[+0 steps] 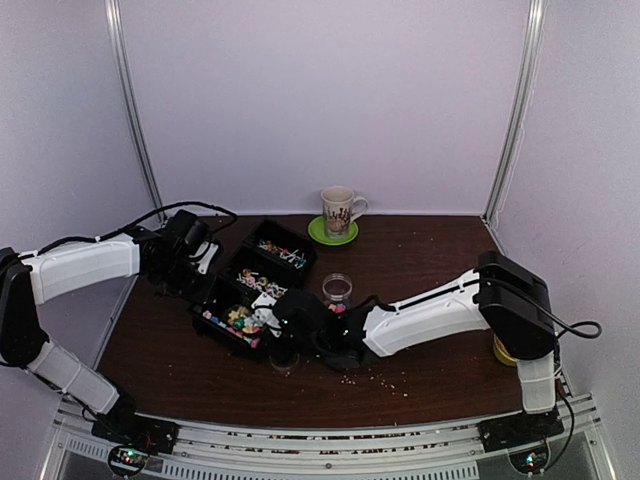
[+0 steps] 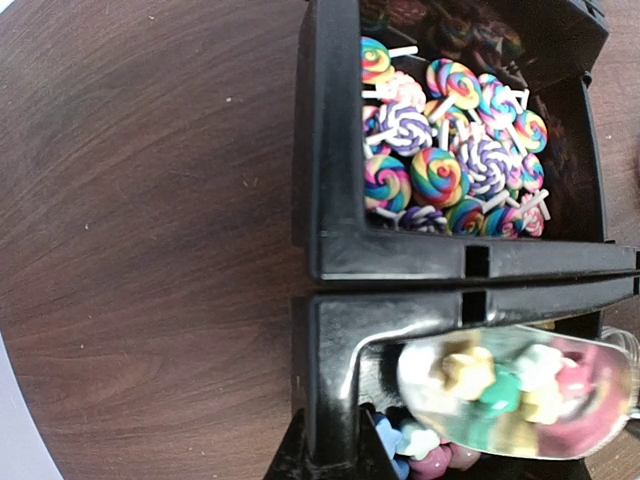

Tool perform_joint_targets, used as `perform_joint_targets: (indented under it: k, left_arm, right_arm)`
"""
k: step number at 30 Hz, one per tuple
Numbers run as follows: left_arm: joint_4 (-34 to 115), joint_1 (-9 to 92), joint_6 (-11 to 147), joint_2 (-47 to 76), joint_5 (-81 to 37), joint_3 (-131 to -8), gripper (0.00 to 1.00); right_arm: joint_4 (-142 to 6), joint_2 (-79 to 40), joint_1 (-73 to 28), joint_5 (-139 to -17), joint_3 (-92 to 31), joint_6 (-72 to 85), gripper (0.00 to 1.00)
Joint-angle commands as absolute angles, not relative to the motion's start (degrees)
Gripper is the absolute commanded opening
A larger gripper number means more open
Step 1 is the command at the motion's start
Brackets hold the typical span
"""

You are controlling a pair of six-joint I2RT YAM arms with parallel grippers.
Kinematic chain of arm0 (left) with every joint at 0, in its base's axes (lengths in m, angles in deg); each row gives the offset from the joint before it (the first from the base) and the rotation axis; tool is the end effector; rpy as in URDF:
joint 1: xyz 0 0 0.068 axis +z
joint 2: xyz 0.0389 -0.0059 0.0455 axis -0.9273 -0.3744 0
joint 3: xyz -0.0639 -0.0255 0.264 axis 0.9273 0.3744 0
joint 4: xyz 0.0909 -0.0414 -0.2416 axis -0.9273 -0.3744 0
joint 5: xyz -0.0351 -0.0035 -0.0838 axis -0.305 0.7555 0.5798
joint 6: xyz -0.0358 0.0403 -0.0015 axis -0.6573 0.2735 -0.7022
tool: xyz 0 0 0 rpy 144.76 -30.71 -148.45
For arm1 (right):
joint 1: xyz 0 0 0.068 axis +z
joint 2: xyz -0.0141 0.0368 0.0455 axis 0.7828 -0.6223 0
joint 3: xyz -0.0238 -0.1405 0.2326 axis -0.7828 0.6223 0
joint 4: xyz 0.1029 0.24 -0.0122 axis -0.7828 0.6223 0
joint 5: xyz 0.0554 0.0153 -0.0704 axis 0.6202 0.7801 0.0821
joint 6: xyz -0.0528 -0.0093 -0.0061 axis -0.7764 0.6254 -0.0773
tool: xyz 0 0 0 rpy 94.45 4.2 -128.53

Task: Pack the candies
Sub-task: Scoop the fake candies from the storage box.

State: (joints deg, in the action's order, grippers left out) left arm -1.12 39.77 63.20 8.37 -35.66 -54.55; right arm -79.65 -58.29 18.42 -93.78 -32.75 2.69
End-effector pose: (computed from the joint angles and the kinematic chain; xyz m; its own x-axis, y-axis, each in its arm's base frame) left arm 0.2464 -0.1288 0.2311 -0.8805 0.1529 -0.4488 0.1946 0.9797 -0.0480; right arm 0.1652 0.4377 0.1658 -0.2269 -0.4601 -0.8584 -0.8763 0.4811 -0.0262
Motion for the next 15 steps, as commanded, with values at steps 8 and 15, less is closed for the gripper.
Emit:
perform_joint_targets:
  k: [8,15]
  left_arm:
    - [6.84,40.56,61.45,10.50,-36.22,-58.26,0.00]
    - [6.60,40.93,61.37,10.50,-36.54,-58.21,0.00]
  right_arm:
    - [-84.50,-46.53,17.85,-96.98,-24.38,1.75,0.00]
    - [-88.54,-39.94,17.78,-96.93,-18.15,0.00,0.00]
